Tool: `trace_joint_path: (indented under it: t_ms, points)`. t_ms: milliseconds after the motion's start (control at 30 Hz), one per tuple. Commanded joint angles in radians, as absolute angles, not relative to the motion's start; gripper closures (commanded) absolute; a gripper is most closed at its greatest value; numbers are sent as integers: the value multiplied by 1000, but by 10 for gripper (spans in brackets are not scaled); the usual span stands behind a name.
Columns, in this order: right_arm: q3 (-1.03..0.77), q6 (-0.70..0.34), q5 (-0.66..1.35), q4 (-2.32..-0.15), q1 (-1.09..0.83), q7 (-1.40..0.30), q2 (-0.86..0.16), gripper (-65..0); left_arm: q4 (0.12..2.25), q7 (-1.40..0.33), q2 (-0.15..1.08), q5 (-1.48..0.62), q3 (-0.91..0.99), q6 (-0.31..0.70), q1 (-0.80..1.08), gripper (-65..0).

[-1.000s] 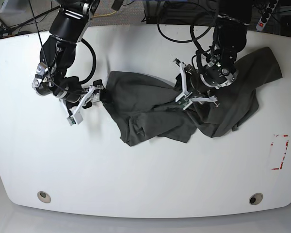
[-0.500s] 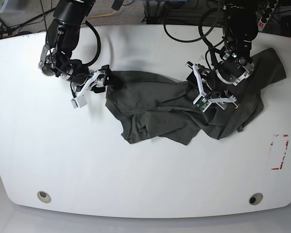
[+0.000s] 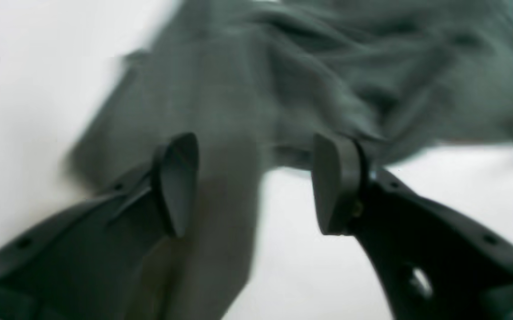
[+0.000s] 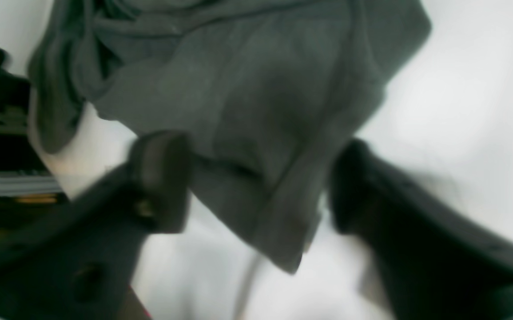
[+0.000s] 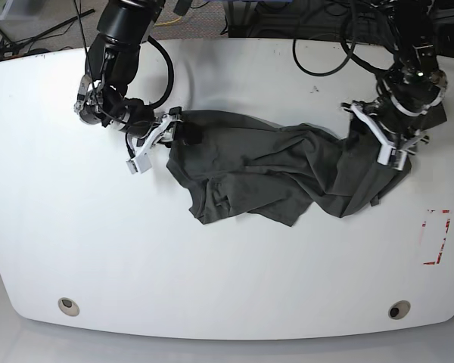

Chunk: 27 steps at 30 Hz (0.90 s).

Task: Fold the T-shirt properly
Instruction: 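Hold the shirt edges and stretch it between the two grippers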

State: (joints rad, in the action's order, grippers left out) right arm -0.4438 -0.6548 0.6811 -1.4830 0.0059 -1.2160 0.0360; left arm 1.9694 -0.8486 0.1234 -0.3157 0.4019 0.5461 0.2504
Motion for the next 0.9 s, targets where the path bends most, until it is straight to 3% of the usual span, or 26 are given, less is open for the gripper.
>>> trace_joint_path:
  t_ms: [0,100,467,733,867]
  points:
    - [-446,-657,653,-1497,36,-1202,45,-165,1974,-863,133,-375,492,542,249,-432]
    - [-446,-657,605,-1497,41,-1202,59,-3,1948,-903,134,-443,610,541,246,-485]
    - [-446,-665,567,-1497,58,-1202,64,0,1682,-911,242,-582,891,541,251,-496]
    - [-446,-667,567,-1497,56,-1202,56,0,1472,-911,352,-616,963,545,249,-494]
    - [-446,-668,568,-1497,56,-1202,56,0,1406,-911,367,-618,961,622,249,-492]
